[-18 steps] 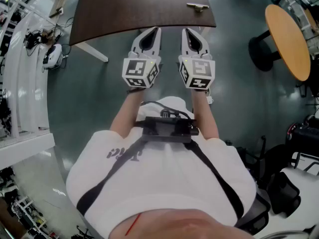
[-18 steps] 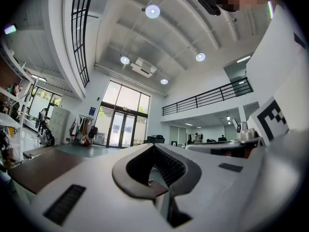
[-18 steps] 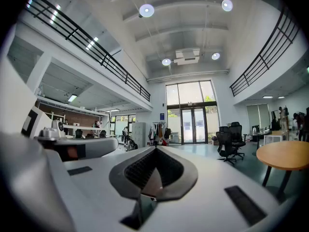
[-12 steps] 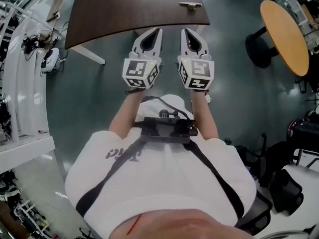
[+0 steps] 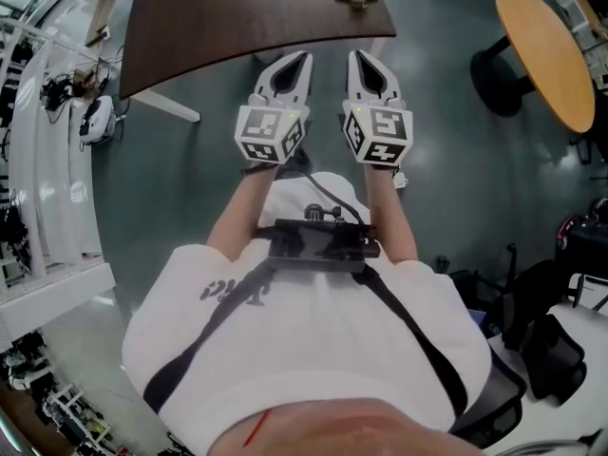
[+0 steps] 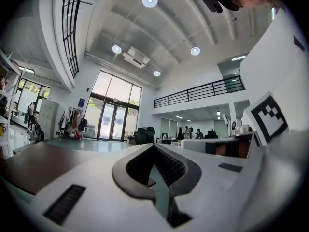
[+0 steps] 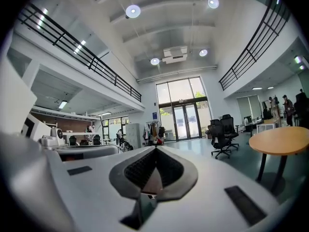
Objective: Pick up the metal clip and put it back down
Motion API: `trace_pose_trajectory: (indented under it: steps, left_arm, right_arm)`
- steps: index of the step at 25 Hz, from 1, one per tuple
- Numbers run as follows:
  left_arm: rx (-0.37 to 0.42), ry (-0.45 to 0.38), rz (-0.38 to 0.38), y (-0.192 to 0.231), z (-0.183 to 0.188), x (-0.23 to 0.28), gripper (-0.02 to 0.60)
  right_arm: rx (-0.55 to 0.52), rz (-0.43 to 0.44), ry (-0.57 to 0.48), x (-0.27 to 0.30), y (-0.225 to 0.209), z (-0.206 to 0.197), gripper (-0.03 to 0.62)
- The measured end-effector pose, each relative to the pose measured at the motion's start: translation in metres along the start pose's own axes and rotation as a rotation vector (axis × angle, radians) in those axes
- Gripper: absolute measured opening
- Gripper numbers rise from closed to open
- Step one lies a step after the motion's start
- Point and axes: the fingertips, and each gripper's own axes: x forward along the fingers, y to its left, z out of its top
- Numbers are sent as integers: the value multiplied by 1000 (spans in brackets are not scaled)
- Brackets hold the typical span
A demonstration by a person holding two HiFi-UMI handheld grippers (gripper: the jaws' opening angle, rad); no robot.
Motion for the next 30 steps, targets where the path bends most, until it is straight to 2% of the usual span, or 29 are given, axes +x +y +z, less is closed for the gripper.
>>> trace_pose_trajectory:
  steps: [4,8,13,23,30]
  left_arm:
    - [-12,-2,-21,12,-7,21,14]
    - [-42,-15,-45,31,-10,65,14]
    - [-10,-49,-83,55,5,133,14]
    - [-10,-71,-32,201,34,248,14]
    - [-23,-25,-71,260,24,308,14]
  right_arm:
    - [6,-8,6,23,-10,-6,6]
    - [-25,-24,14,58,-27,-9,7]
    - [-59,-46,20,125,-58,2,8]
    - [-106,-21,56,306,-61,18,8]
    - [-83,-80,115,386,-81,2,8]
